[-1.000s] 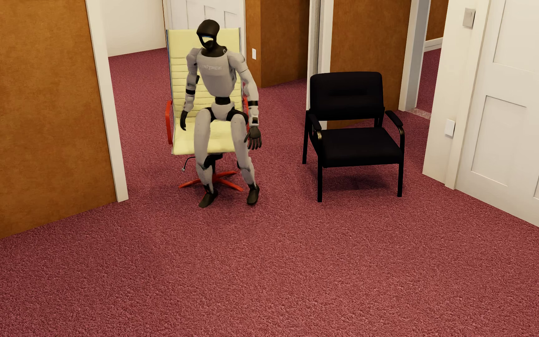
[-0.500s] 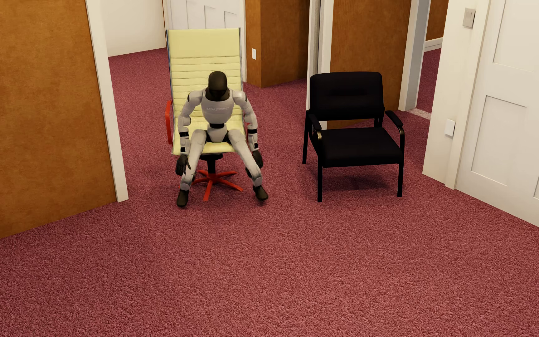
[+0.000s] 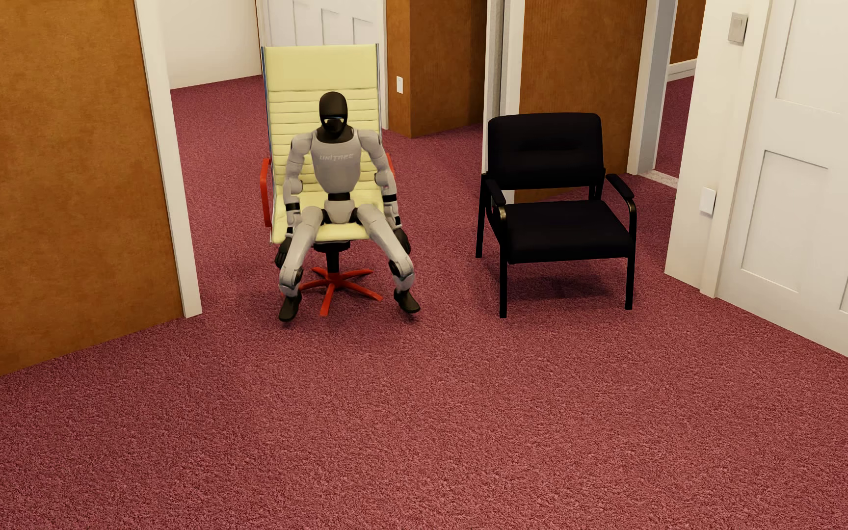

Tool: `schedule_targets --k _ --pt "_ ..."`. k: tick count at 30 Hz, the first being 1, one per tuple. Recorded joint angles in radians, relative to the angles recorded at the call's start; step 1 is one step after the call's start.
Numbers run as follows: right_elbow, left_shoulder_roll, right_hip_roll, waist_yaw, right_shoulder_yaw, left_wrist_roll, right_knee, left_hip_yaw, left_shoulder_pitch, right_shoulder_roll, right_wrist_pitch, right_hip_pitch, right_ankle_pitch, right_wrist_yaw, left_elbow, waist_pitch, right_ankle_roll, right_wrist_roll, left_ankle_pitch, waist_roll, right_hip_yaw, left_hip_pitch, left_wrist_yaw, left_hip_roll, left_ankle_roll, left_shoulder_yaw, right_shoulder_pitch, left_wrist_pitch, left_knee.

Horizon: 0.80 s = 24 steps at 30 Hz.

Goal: Rest on light yellow chair

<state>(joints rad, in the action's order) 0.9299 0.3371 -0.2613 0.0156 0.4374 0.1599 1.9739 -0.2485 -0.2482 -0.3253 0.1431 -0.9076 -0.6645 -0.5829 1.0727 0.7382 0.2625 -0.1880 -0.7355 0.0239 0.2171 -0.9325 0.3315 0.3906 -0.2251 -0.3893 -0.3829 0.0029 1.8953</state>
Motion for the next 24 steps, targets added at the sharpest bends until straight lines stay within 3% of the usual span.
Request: schedule_targets --k 2,4,6,8,10,11,12,14,15,16,18,19,20,21,22,24 --pt "0.018 0.000 0.002 0.000 0.001 0.003 0.007 -0.002 0.008 -0.001 0.034 0.009 0.010 0.005 -0.014 0.005 0.009 0.019 0.003 0.008 -0.002 0.013 0.012 0.008 -0.008 0.008 -0.012 0.011 0.002" --pt "0.012 -0.011 0.007 0.003 0.015 0.008 -0.008 0.002 -0.003 -0.019 -0.004 0.013 0.007 0.008 -0.008 0.016 -0.030 0.002 0.002 0.016 -0.008 0.019 0.008 0.010 -0.013 0.025 -0.011 -0.005 0.005" --pt "0.013 -0.007 0.021 -0.003 0.011 0.029 0.002 0.003 -0.004 -0.025 -0.005 -0.015 0.034 0.016 -0.013 0.030 -0.019 -0.008 -0.003 0.022 -0.007 0.014 -0.002 0.010 -0.005 0.031 -0.022 0.009 0.006" --pt "0.008 0.001 0.030 -0.008 0.011 0.016 0.020 -0.005 -0.027 -0.030 -0.028 -0.052 0.023 0.015 -0.022 0.052 0.013 -0.001 -0.015 0.030 -0.011 -0.010 0.014 -0.004 0.021 0.022 -0.039 -0.026 0.002" --pt "0.016 0.008 0.035 -0.004 -0.009 0.019 -0.011 -0.017 -0.046 -0.043 -0.006 -0.089 0.042 0.034 -0.030 0.052 0.046 0.003 -0.016 0.031 -0.021 -0.056 -0.006 -0.013 0.020 0.020 -0.033 -0.029 0.003" --pt "0.032 0.012 0.043 -0.004 -0.010 0.013 -0.031 -0.025 -0.060 -0.052 -0.031 -0.109 0.026 0.037 -0.027 0.041 0.009 0.004 -0.017 0.027 -0.024 -0.090 -0.007 -0.021 0.014 0.018 -0.029 -0.047 -0.001" --pt "0.042 0.017 0.036 -0.008 -0.015 0.014 -0.032 -0.021 -0.069 -0.053 -0.029 -0.159 0.038 0.027 -0.025 0.020 0.014 0.014 -0.015 0.015 -0.007 -0.116 -0.015 -0.040 0.022 0.018 -0.013 -0.048 -0.019" --pt "0.105 0.025 0.053 -0.006 -0.027 -0.004 -0.090 -0.001 -0.078 -0.050 -0.021 -0.181 0.040 0.051 -0.011 -0.031 -0.027 0.038 -0.020 0.006 -0.014 -0.119 -0.023 -0.058 0.041 0.013 0.025 -0.053 -0.080" --pt "0.142 0.035 0.053 -0.007 -0.036 0.041 -0.132 0.005 -0.068 -0.040 -0.032 -0.165 0.038 0.063 0.008 -0.068 -0.034 0.035 -0.013 0.003 -0.021 -0.101 -0.037 -0.064 0.049 0.001 0.054 -0.024 -0.127" --pt "0.181 0.043 0.058 -0.008 -0.044 0.061 -0.189 0.028 -0.063 -0.031 -0.032 -0.127 0.036 0.081 0.025 -0.101 -0.061 0.021 -0.008 -0.005 -0.039 -0.058 -0.048 -0.069 0.062 -0.008 0.087 -0.019 -0.182" --pt "0.213 0.052 0.075 -0.010 -0.058 0.052 -0.341 0.082 -0.049 -0.014 -0.015 -0.016 0.049 0.124 0.036 -0.160 -0.104 0.000 0.028 -0.021 -0.068 0.072 -0.079 -0.092 0.092 -0.017 0.155 -0.016 -0.352" --pt "0.215 0.057 0.079 -0.015 -0.060 0.038 -0.438 0.127 -0.038 -0.007 -0.048 0.067 0.060 0.144 0.033 -0.185 -0.131 0.022 0.056 -0.031 -0.091 0.167 -0.085 -0.117 0.126 -0.019 0.183 -0.031 -0.462" --pt "0.234 0.052 0.097 -0.014 -0.064 0.047 -0.550 0.146 -0.035 -0.003 -0.030 0.130 0.081 0.175 0.024 -0.217 -0.153 -0.025 0.097 -0.031 -0.104 0.242 -0.110 -0.130 0.140 -0.012 0.206 -0.040 -0.588" --pt "0.207 0.051 0.098 -0.021 -0.058 0.048 -0.671 0.170 -0.018 0.002 -0.141 0.232 0.096 0.141 0.009 -0.244 -0.165 0.073 0.144 -0.034 -0.112 0.347 -0.104 -0.154 0.155 -0.010 0.224 -0.067 -0.722" --pt "0.232 0.041 0.097 -0.017 -0.078 0.068 -0.788 0.186 0.009 -0.004 -0.056 0.325 0.113 0.207 -0.012 -0.281 -0.169 -0.034 0.184 -0.034 -0.135 0.450 -0.152 -0.172 0.163 0.000 0.264 -0.069 -0.860" --pt "0.255 0.029 0.136 -0.008 -0.067 0.103 -1.027 0.203 0.053 -0.001 -0.079 0.499 0.185 0.244 -0.032 -0.361 -0.189 -0.072 0.270 -0.021 -0.172 0.625 -0.158 -0.182 0.181 -0.001 0.298 -0.101 -1.087"
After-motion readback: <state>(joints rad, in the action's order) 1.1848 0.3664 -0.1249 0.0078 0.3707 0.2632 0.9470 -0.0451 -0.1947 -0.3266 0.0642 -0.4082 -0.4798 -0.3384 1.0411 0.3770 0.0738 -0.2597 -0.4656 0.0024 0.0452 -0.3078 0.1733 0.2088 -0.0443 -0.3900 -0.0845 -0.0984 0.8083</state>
